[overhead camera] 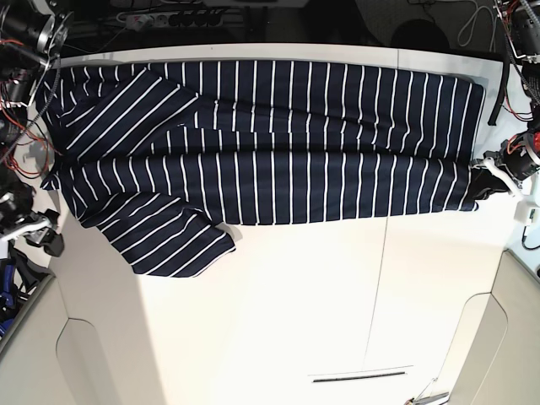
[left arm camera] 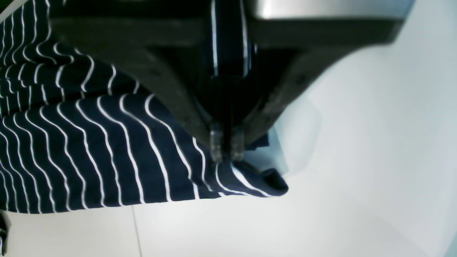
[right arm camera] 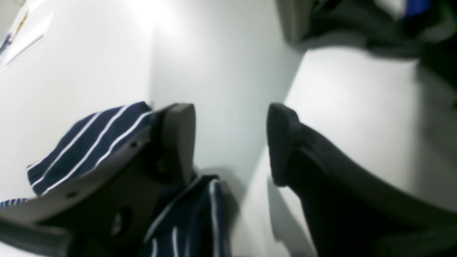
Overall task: Fold the T-shirt properly
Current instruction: 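Lift the grasped edges and fold them toward the shoulders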
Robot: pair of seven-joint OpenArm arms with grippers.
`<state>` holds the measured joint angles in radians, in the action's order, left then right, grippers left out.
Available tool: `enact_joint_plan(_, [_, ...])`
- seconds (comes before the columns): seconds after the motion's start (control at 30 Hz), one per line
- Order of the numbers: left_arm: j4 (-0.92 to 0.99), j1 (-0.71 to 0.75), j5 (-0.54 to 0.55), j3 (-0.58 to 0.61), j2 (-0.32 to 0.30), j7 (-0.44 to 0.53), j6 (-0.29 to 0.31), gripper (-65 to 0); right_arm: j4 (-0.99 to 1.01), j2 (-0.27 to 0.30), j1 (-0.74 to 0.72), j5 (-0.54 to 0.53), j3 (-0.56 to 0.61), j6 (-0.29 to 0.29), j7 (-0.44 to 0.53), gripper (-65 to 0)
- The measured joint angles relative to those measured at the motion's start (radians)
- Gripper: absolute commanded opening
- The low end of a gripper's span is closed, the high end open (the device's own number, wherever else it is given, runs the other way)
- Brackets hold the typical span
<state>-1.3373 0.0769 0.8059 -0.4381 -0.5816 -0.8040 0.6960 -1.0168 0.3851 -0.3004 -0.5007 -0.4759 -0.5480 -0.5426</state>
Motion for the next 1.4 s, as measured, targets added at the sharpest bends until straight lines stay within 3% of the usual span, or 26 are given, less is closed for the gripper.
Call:
enact_joint_plan(0.17, [0.000,0.000,-0.003,0.000,0.000,0.000,0.000,-65.0,0.145,-0.018,-0.074,0.008,0.103,-0.014,0.009,-32.8])
enact_joint_plan(0.27, [0.000,0.000,-0.002,0.000,0.000,0.001,0.000,-65.0,0.171,-0.058,-0.079,0.047,0.153,-0.014,0.007,-32.8])
enact_joint_plan(0.53, [0.000,0.000,-0.003,0.000,0.000,0.007,0.000,-65.0,0.170,-0.149,-0.082,0.026,0.196,-0.025,0.008,-34.3])
enact_joint_plan(0.6, [0.000,0.000,-0.004,0.000,0.000,0.007,0.000,-65.0,0.169,-0.157,-0.082,0.027,0.196,-0.024,0.004,-42.3])
enact_joint_plan(0.7, [0.000,0.000,-0.003,0.000,0.000,0.008,0.000,-65.0,0.164,-0.170,-0.080,0.034,0.196,-0.024,-0.017,-62.0])
enact_joint_plan(0.73, [0.000,0.000,-0.003,0.000,0.000,0.007,0.000,-65.0,0.160,-0.172,-0.079,0.029,0.196,-0.024,-0.027,-65.0])
enact_joint_plan(1.0, [-0.018,0.000,-0.004,0.000,-0.006,0.004,0.000,-65.0,-0.009,-0.172,-0.075,-0.026,0.133,-0.021,-0.305,-65.0])
enact_joint_plan(1.13, [-0.104,0.001,0.006,-0.024,-0.020,-0.046,-0.002,-65.0,-0.138,-0.169,-0.075,-0.114,0.043,-0.029,-0.447,-65.0])
enact_joint_plan(1.27, [-0.207,0.030,0.084,-0.106,-0.020,-0.132,0.001,-65.0,-0.240,-0.146,-0.076,-0.251,-0.045,-0.029,-0.612,-65.0])
enact_joint_plan(1.4, [-0.267,0.077,0.148,-0.193,-0.020,-0.203,0.001,-65.0,-0.280,-0.097,-0.055,-0.328,-0.070,-0.043,-0.640,-65.0])
